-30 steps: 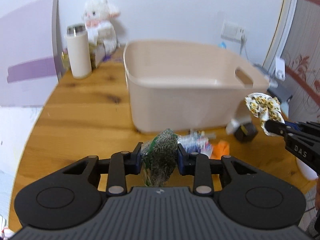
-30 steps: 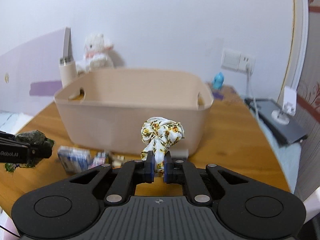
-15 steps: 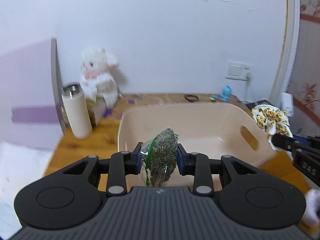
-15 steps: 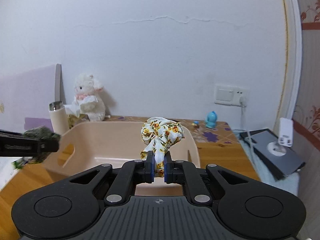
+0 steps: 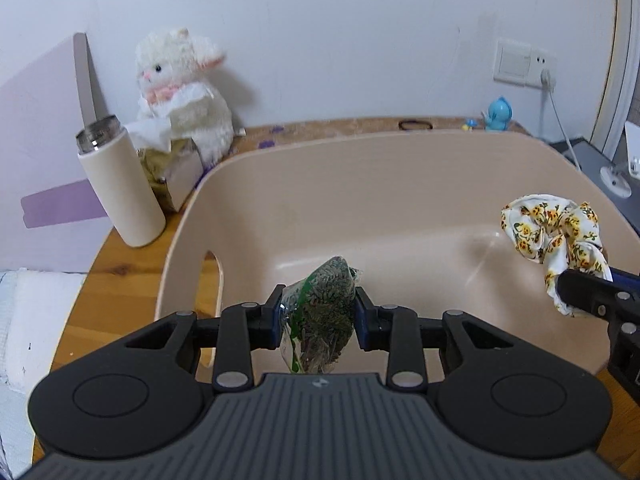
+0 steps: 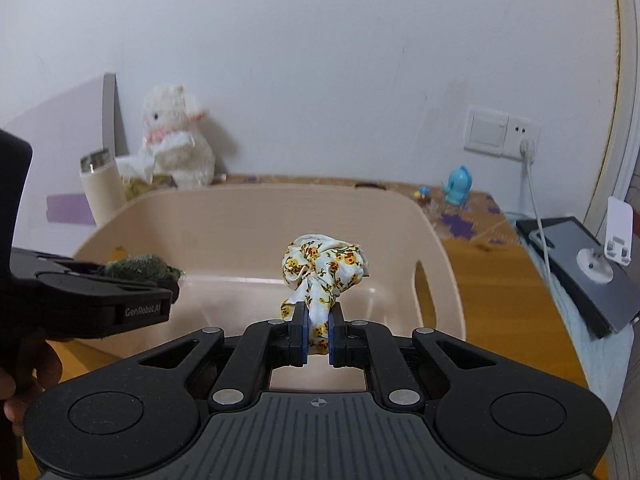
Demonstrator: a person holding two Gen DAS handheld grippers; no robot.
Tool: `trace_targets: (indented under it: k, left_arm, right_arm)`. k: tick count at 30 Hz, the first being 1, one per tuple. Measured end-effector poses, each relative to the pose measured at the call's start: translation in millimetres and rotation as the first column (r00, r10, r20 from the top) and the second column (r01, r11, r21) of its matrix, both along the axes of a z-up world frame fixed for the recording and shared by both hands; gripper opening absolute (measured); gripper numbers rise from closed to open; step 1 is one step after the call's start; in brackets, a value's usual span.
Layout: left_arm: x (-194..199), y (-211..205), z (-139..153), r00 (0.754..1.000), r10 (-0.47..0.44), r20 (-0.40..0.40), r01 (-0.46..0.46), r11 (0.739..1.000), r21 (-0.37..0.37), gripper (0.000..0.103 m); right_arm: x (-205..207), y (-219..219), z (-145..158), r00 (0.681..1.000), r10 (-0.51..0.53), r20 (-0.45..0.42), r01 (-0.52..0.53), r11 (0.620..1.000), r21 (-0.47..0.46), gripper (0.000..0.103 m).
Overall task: Organize objects
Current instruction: 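Carry both items over the basket and open both tools to drop them, then grasp the milk carton with the left tool while the right tool grasps the black box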
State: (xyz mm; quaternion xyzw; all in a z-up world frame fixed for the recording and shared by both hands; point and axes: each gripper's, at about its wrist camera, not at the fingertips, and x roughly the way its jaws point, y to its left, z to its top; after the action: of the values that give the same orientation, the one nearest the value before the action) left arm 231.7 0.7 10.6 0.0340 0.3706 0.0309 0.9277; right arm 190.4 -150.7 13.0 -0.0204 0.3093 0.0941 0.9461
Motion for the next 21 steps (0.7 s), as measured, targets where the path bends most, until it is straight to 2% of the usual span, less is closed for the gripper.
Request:
trace_targets:
  k: [1, 2, 3, 4, 5, 6, 11, 17, 19, 21]
  left_arm:
    - [-0.3, 1.3, -0.7, 1.000, -0.003, -0.008, 0.003, 1.000, -0.007, 0.038]
    - [-1.9, 2.9, 0.1, 1.000, 0.002, -0.009, -0.002, 1.000, -0.012, 0.040]
    - [-4.4, 4.3, 2.8, 1.000, 0.008, -0.006, -0.008, 1.000, -0.014, 0.048]
    - [-7.9, 5.5, 6.7, 1.000, 0.010, 0.003, -0.010, 1.000, -0.021, 0.054]
    - [-12.6, 6.4, 12.1, 1.000, 0.007, 0.018, -0.006, 0.999, -0.032, 0.068]
    - [-18.9, 6.7, 17.2, 0.999, 0.003, 0.037, -0.002, 0.999, -0.039, 0.077]
    - [-45.3, 7.9, 36.2, 0.997, -0.002, 0.082, 0.005, 0.999, -0.036, 0.081]
    - [-83.9, 4.2, 48.5, 0.992, -0.025, 0.122, 0.025, 1.000, -0.003, 0.090]
    - [-95.8, 4.8, 48.3, 0.992, -0.021, 0.124, 0.021, 1.000, 0.003, 0.091]
    - [-105.7, 6.5, 45.7, 0.993, -0.015, 0.114, 0.014, 1.000, 0.004, 0.096]
  right_arm:
    - [-1.1, -0.2, 0.5, 1.000, -0.002, 0.000, 0.002, 1.000, -0.002, 0.017]
    - [-2.9, -0.9, 2.1, 1.000, -0.005, 0.004, 0.005, 1.000, -0.002, 0.027]
    - [-5.7, -2.0, 4.3, 1.000, -0.006, 0.012, 0.006, 1.000, -0.004, 0.032]
    - [-8.7, -2.7, 6.9, 1.000, 0.001, 0.020, -0.001, 1.000, -0.002, 0.041]
    - [-12.7, -3.7, 9.9, 1.000, 0.006, 0.030, -0.006, 1.000, 0.000, 0.047]
    - [-17.3, -4.8, 13.1, 0.999, 0.007, 0.042, -0.007, 1.000, -0.001, 0.049]
    - [-36.7, -11.7, 25.8, 0.998, -0.011, 0.067, 0.012, 1.000, -0.010, 0.071]
    - [-62.4, -17.5, 31.0, 0.997, -0.015, 0.076, 0.016, 1.000, -0.017, 0.086]
    - [-69.3, -20.0, 28.7, 0.997, -0.019, 0.071, 0.021, 1.000, -0.022, 0.088]
    - [-75.0, -22.6, 25.2, 0.998, -0.023, 0.060, 0.024, 0.999, -0.027, 0.089]
